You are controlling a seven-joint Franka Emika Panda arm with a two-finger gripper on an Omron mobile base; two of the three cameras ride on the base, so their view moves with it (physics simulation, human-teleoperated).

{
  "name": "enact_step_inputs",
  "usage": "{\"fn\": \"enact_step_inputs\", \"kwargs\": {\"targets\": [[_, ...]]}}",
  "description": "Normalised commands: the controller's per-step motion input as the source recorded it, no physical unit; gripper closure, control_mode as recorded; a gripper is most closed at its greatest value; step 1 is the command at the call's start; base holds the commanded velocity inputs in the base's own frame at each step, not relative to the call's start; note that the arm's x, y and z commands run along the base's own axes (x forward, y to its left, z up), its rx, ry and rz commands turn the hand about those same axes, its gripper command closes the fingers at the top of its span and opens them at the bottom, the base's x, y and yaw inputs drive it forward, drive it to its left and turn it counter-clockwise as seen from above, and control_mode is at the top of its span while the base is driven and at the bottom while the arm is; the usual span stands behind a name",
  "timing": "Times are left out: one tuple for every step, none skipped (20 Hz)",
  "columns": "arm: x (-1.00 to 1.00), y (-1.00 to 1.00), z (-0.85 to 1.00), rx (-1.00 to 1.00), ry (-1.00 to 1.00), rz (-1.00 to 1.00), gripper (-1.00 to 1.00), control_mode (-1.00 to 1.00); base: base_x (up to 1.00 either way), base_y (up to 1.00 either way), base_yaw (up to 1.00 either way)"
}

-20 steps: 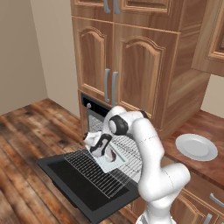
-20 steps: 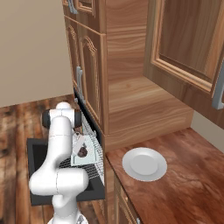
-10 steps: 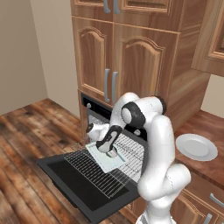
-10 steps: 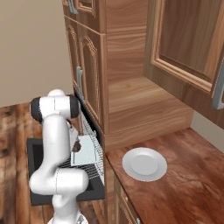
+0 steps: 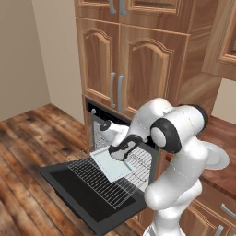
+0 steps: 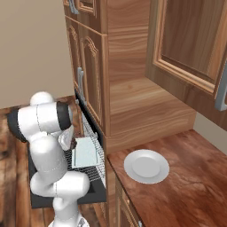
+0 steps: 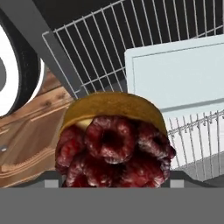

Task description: Take the baked cake out of the oven and place it on the plate for cooling. Then close the oven door.

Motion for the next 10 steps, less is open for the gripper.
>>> {"fn": "enact_step_inputs", "kwargs": {"targets": [[-0.41,0.0,1.0,0.06,0.0,0.04,1.0,-1.0,0.0,0.0,0.0],[-0.37,0.0,1.0,0.05,0.0,0.03,1.0,-1.0,0.0,0.0,0.0],[-0.37,0.0,1.0,0.05,0.0,0.02,1.0,-1.0,0.0,0.0,0.0],[-0.33,0.0,1.0,0.03,0.0,0.02,1.0,-1.0,0.0,0.0,0.0],[-0.28,0.0,1.0,0.01,0.0,0.01,1.0,-1.0,0.0,0.0,0.0],[-0.26,0.0,1.0,0.0,0.0,0.01,1.0,-1.0,0.0,0.0,0.0],[-0.26,0.0,1.0,0.0,0.0,0.0,1.0,-1.0,0.0,0.0,0.0],[-0.26,0.0,1.0,0.0,0.0,0.0,1.0,-1.0,0.0,0.0,0.0],[-0.31,0.0,1.0,0.0,0.0,0.0,1.0,-1.0,0.0,0.0,0.0],[-0.32,0.0,1.0,0.0,0.0,0.0,1.0,-1.0,0.0,0.0,0.0]]}}
